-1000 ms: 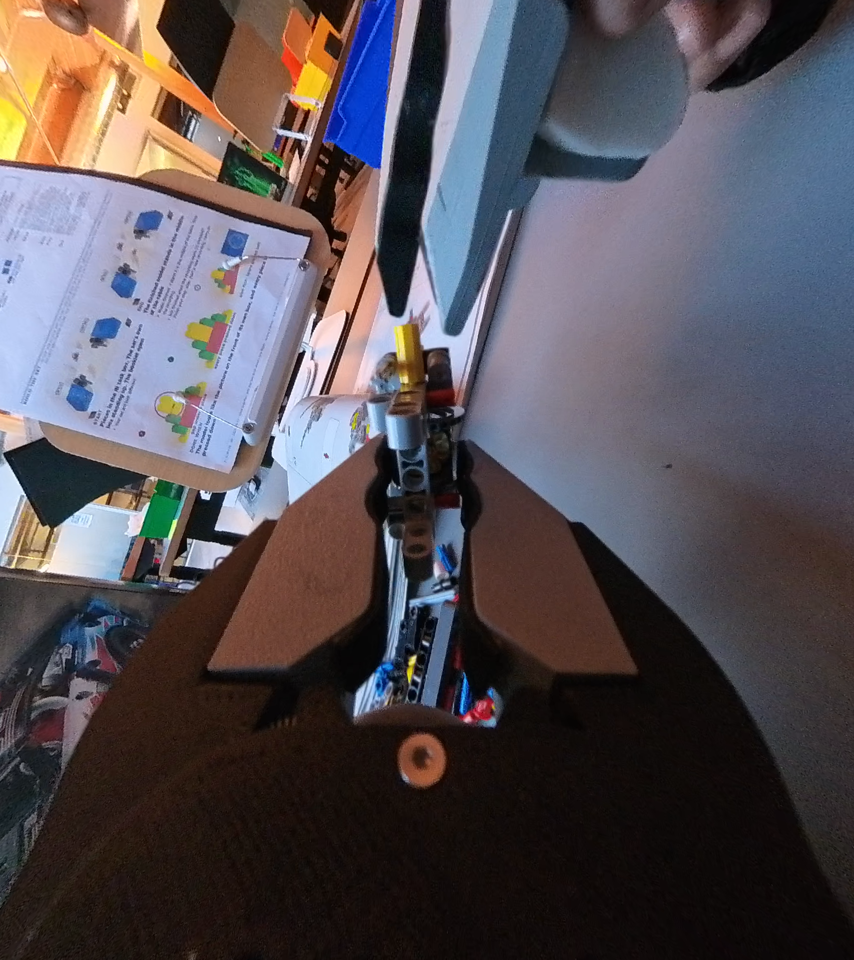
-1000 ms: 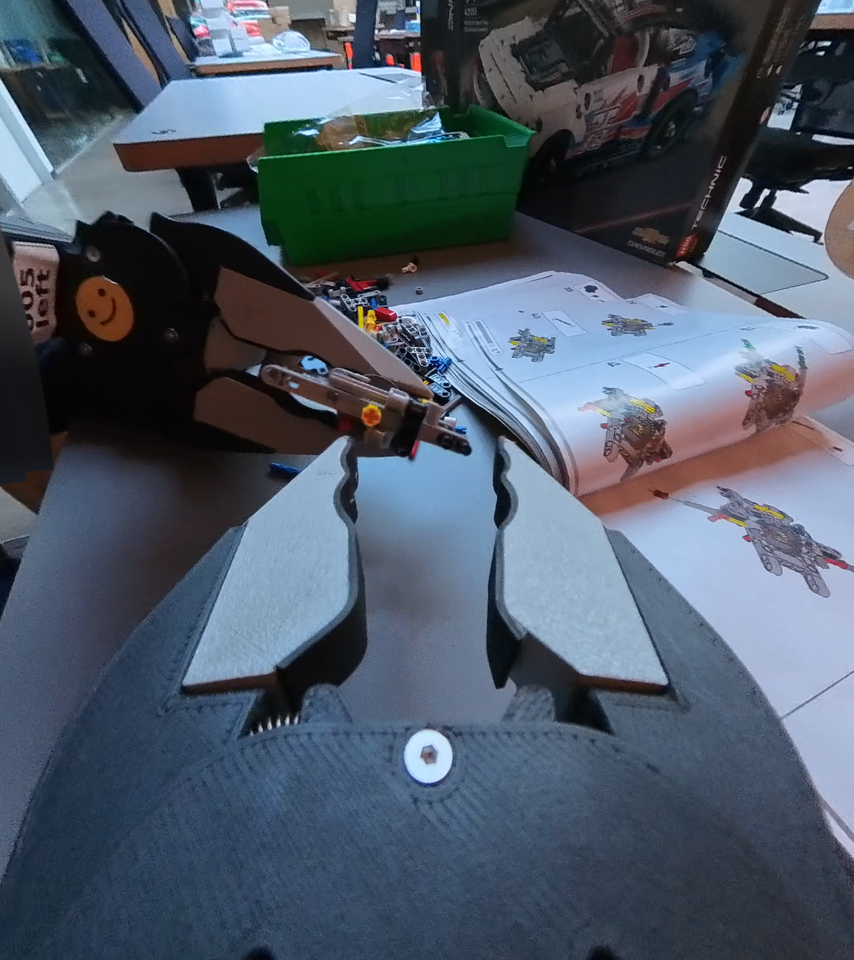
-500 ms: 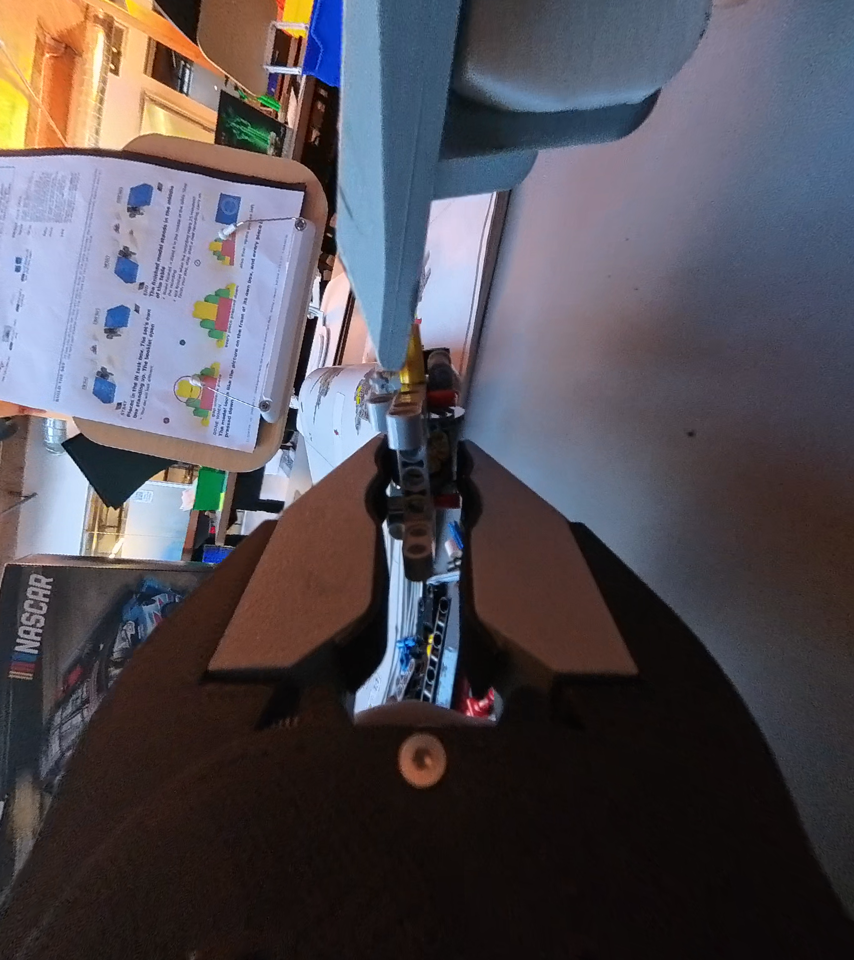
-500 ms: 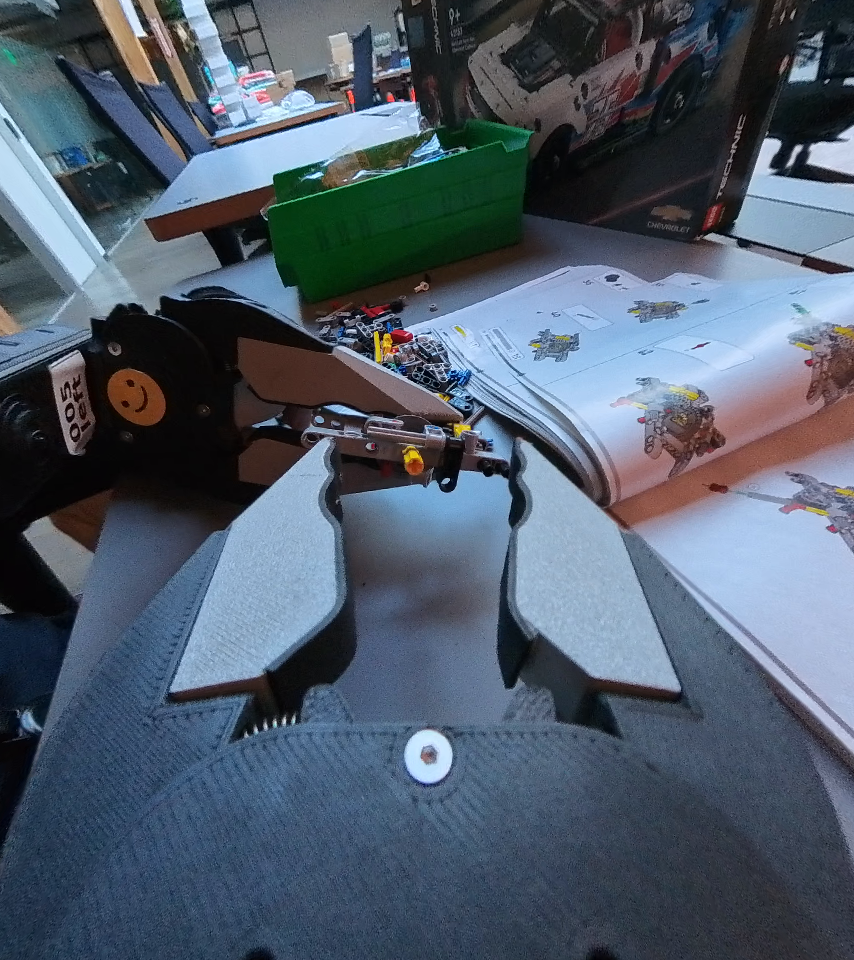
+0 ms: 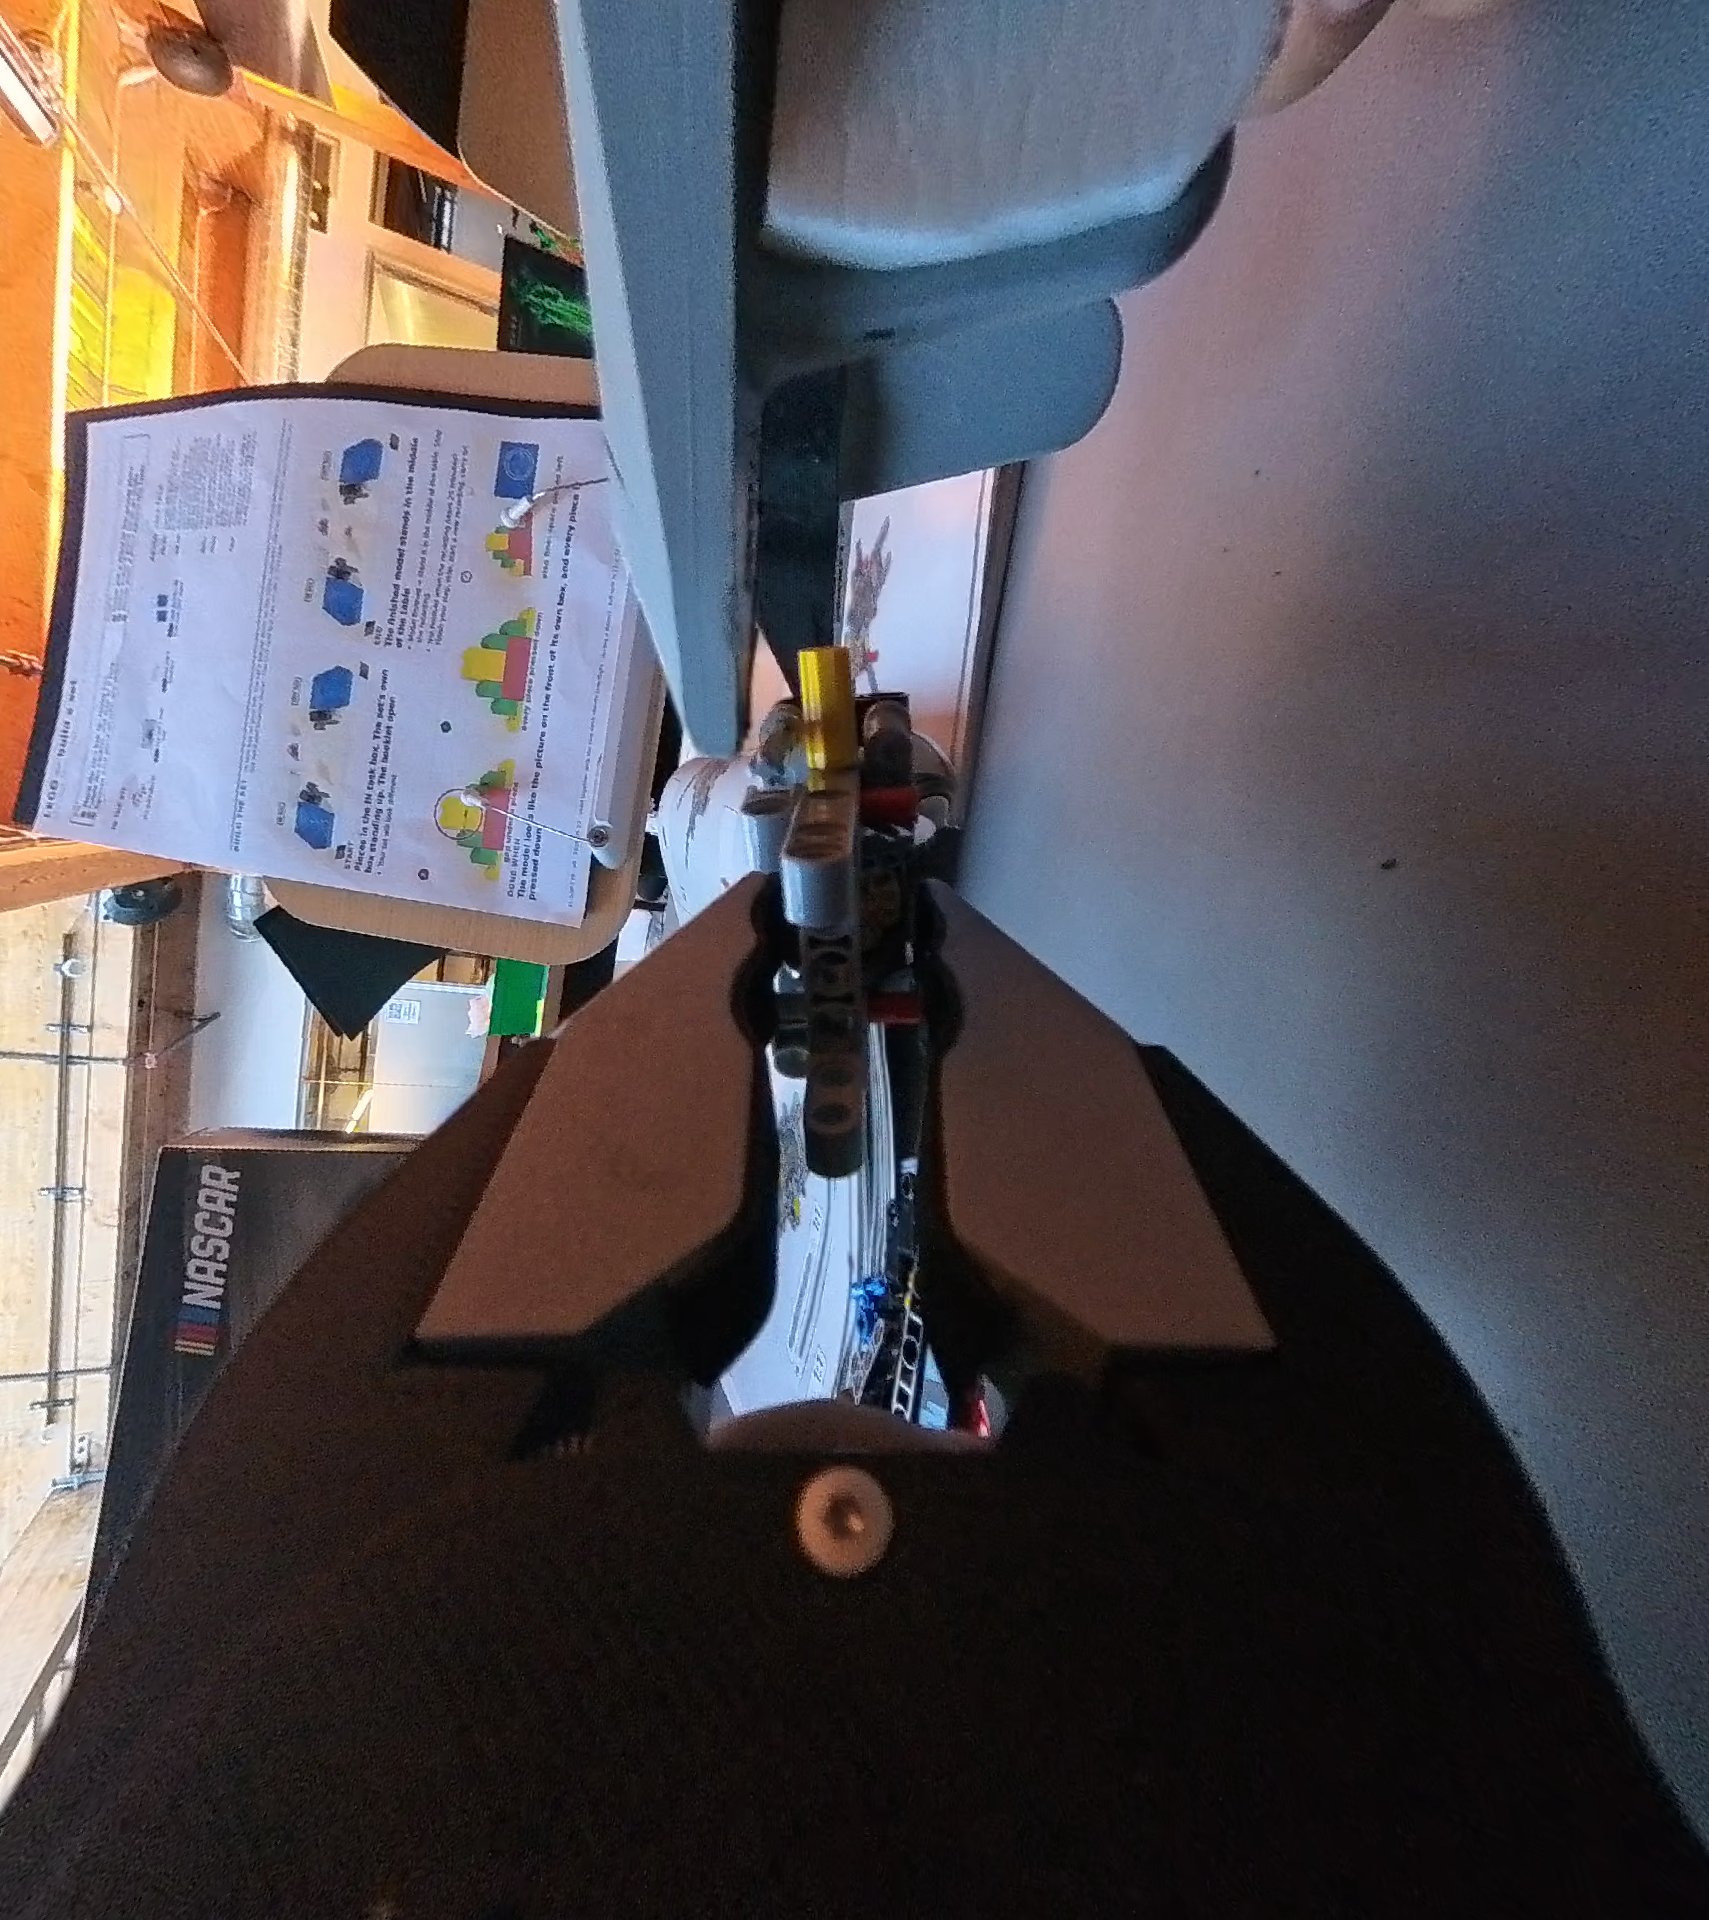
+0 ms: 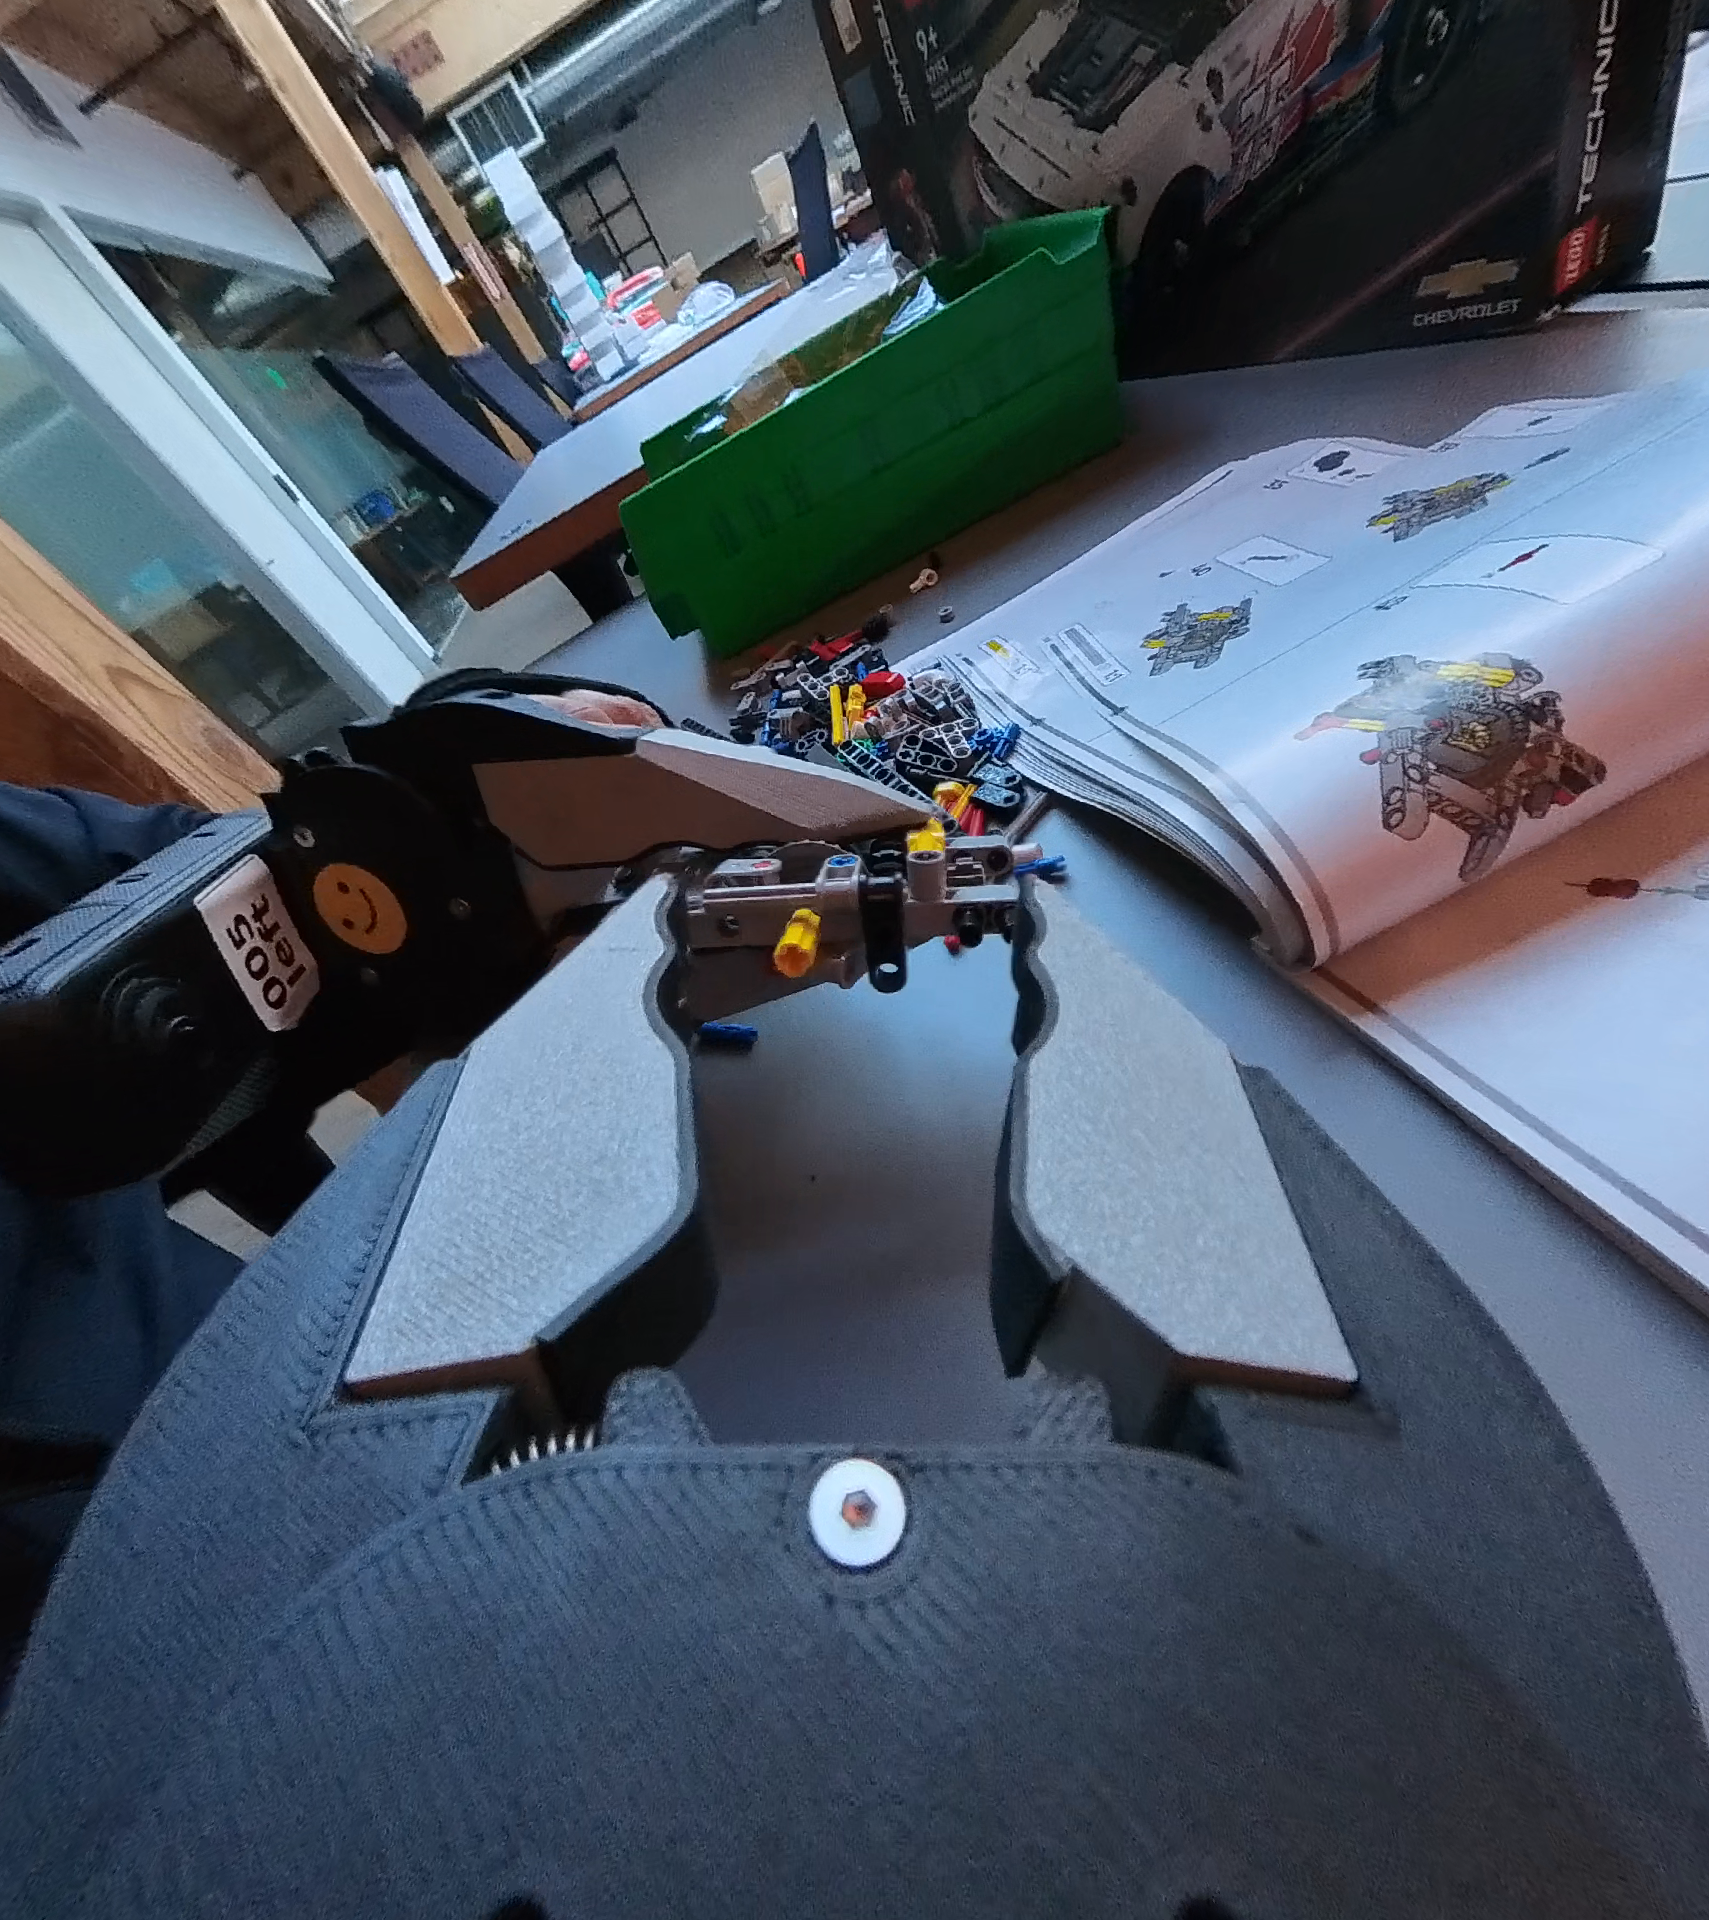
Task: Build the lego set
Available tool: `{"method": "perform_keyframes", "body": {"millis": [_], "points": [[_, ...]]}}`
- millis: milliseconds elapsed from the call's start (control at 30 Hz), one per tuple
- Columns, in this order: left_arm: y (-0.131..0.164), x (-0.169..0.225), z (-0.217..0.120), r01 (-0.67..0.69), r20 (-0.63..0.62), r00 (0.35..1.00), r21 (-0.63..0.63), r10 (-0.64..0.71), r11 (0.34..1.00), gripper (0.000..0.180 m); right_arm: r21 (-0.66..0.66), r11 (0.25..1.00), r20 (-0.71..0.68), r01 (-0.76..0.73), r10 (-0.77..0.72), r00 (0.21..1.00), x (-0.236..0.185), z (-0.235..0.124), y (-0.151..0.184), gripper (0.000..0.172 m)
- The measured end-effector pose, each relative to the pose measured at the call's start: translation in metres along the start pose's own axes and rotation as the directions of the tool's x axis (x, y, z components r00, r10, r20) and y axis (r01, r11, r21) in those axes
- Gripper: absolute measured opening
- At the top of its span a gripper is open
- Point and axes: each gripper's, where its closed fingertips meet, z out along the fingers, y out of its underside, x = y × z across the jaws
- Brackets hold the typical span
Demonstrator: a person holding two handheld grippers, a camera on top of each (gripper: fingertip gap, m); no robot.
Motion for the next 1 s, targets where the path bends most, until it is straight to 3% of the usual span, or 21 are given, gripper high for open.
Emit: {"method": "perform_keyframes", "body": {"millis": [233,400,767,1000], "points": [[0.001,0.003,0.001,-0.007,-0.011,1.000,-0.008,0.007,1.000,0.022,-0.055,0.983,-0.132,0.176,-0.182,0.974,0.004,0.002,0.003,0.058],[0.002,0.004,0.002,-0.010,-0.018,1.000,-0.017,0.010,1.000,0.022,-0.078,0.966,-0.125,0.246,-0.254,0.959,-0.005,0.003,0.005,0.037],[0.004,0.005,0.002,-0.038,-0.012,0.999,-0.039,0.038,0.999,0.021,-0.081,0.989,-0.077,0.120,-0.127,0.989,-0.003,0.003,0.010,0.038],[0.004,0.006,0.001,-0.059,-0.008,0.998,-0.059,0.058,0.997,0.021,-0.105,0.986,-0.072,0.128,-0.136,0.988,-0.004,0.003,0.012,0.037]]}}
